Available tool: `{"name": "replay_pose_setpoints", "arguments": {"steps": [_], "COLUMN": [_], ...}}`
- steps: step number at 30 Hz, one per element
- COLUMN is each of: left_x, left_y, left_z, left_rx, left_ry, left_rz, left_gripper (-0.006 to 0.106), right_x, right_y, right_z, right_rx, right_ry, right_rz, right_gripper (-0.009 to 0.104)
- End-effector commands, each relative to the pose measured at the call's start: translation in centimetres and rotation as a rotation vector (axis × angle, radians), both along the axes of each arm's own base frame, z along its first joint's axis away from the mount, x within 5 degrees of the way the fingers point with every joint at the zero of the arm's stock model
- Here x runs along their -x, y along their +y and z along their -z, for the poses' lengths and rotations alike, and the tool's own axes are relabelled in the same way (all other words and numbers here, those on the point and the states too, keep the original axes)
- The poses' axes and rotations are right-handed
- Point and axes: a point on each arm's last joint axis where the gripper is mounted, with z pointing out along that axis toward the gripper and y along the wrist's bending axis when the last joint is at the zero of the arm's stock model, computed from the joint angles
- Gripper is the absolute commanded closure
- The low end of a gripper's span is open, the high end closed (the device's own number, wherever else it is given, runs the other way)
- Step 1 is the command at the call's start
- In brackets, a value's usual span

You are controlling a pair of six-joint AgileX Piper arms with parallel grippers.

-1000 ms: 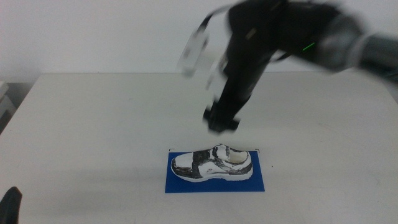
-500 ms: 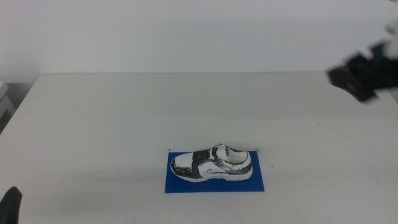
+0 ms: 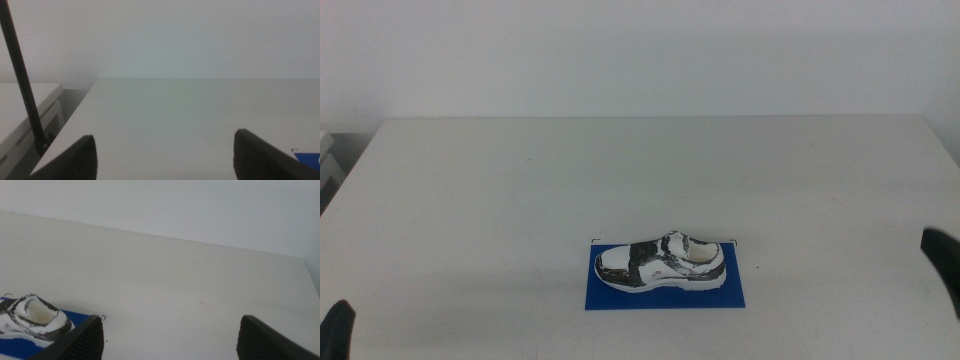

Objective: Use one arm to grab the shoe from the table and place it on the mat.

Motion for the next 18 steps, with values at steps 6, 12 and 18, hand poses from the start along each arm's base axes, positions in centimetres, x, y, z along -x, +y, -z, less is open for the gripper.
{"name": "replay_pose_setpoints", "arguments": {"steps": [6, 12, 18], "left_x": [0.0, 0.0, 0.0], "left_y": [0.0, 0.0, 0.0], "left_z": [-0.6, -0.6, -0.6], "left_rx": [0.022, 0.022, 0.022], "left_ry": [-0.083, -0.083, -0.083], "left_rz": [0.000, 0.000, 0.000], "left_gripper": [0.007, 0.007, 0.007], "right_x": [2.2, 4.2, 5.4], "right_y": [-0.6, -1.0, -1.2], "right_z": [2.6, 5.6, 7.7], "right_rx": [-0.019, -0.024, -0.033], "right_ry": [-0.125, -0.165, -0.214], "right_rz": [0.018, 0.018, 0.018], "right_gripper": [0.013, 0.013, 0.013]}}
